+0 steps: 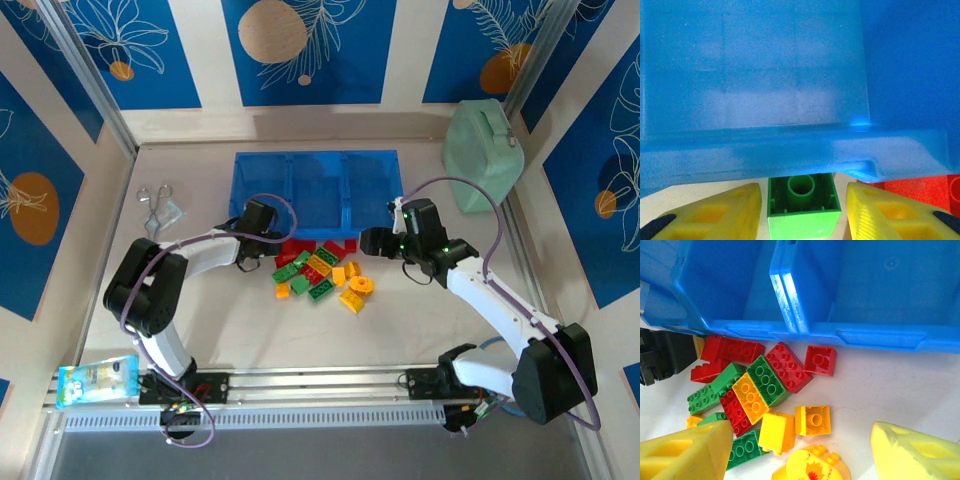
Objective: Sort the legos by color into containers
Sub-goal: Pick up the lego from the center of the table.
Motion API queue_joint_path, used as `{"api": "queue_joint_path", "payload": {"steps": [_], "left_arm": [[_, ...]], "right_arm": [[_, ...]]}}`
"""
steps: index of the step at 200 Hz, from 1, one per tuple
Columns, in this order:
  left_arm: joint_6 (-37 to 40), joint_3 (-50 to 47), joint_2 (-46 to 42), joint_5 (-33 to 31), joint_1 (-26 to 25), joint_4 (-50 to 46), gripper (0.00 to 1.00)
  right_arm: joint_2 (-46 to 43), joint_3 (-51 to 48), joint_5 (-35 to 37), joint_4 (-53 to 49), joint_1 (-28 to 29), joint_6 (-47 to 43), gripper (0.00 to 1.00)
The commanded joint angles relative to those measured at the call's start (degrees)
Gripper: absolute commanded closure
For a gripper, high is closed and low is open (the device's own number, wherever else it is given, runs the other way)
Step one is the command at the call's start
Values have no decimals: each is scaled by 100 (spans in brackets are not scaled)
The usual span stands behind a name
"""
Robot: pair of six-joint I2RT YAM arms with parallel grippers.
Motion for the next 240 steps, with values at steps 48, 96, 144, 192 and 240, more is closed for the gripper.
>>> {"api": "queue_joint_path", "payload": {"steps": [48, 96, 144, 192, 240], "left_arm": [[110, 35, 256, -229, -157, -204, 56], [85, -66, 203, -348, -236, -228, 58], [87, -171, 83, -410, -314, -316, 60], [84, -242, 71, -436, -319, -325, 50], [133, -386, -84, -351, -321, -159, 51]], "right_arm": [[-52, 50, 188, -9, 51, 118, 27], [-76, 18, 243, 17, 51, 153, 27], [-161, 242, 234, -205, 16, 254, 27], [-357, 470, -9, -428, -327, 572, 27], [-625, 787, -824, -622, -973, 931, 26]]}}
